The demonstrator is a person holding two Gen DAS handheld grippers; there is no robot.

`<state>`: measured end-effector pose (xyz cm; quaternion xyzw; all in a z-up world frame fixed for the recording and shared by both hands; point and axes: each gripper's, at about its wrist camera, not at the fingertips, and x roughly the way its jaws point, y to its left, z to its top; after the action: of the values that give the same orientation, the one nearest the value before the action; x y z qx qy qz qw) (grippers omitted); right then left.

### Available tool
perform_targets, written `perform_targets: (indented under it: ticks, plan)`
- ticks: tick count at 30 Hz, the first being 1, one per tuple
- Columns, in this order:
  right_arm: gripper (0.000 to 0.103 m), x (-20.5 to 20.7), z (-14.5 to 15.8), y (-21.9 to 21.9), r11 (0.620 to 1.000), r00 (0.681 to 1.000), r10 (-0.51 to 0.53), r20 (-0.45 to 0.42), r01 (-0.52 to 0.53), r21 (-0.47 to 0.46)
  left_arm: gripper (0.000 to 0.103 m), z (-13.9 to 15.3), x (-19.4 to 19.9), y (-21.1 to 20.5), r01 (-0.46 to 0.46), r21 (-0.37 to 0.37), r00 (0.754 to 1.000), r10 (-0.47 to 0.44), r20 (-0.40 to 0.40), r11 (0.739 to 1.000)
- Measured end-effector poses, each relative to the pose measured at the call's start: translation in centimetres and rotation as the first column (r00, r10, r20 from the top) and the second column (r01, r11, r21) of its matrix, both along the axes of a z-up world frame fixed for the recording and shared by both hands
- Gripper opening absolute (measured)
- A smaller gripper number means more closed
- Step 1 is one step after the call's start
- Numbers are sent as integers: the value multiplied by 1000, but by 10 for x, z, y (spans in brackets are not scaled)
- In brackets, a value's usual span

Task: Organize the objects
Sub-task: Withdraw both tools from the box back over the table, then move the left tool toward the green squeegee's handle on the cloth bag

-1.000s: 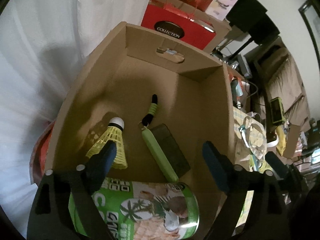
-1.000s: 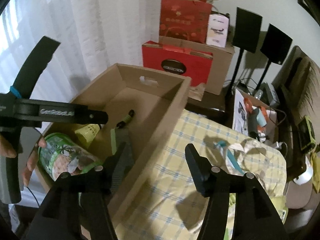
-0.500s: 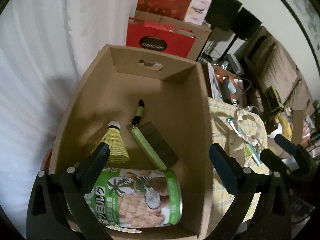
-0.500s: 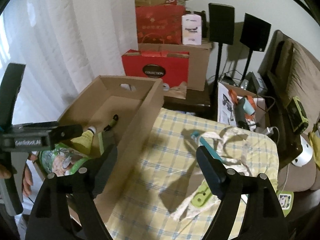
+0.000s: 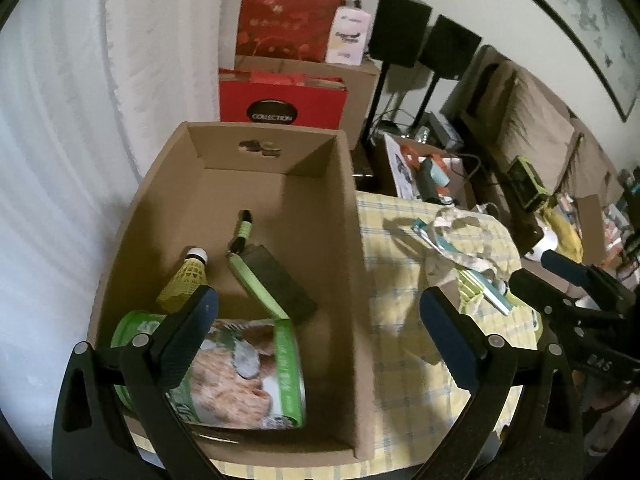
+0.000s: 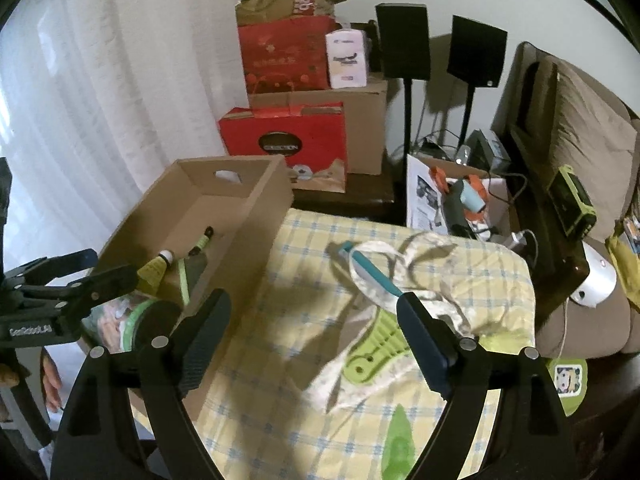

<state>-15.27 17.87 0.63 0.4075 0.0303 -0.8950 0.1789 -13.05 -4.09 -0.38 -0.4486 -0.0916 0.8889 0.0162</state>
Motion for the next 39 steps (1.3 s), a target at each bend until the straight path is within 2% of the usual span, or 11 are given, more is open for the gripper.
perform_targets:
  ticks: [3,10,21,30,39]
  plan:
    - [86,5,0,10,1000,1000,-11,-4,11,0,101,3,8,13,7,-28,1000,-8,-21,1000]
    - [86,14,-2,42,998,998,-58,-17,58,-3,101,9,18,33,24,-31,999,-25,-48,999]
    - [86,25,-12,86,993,993,-114,-25,114,7,101,3,26,65,42,-85,996,-48,-78,996]
    - [86,20,-25,126,985,985,-171,-1,171,0,103,-5,26,91,119,-76,990,-124,-65,990]
    - [86,15,-42,146,981,981,-194,8,193,24,103,-18,17,112,159,-48,986,-161,-36,986]
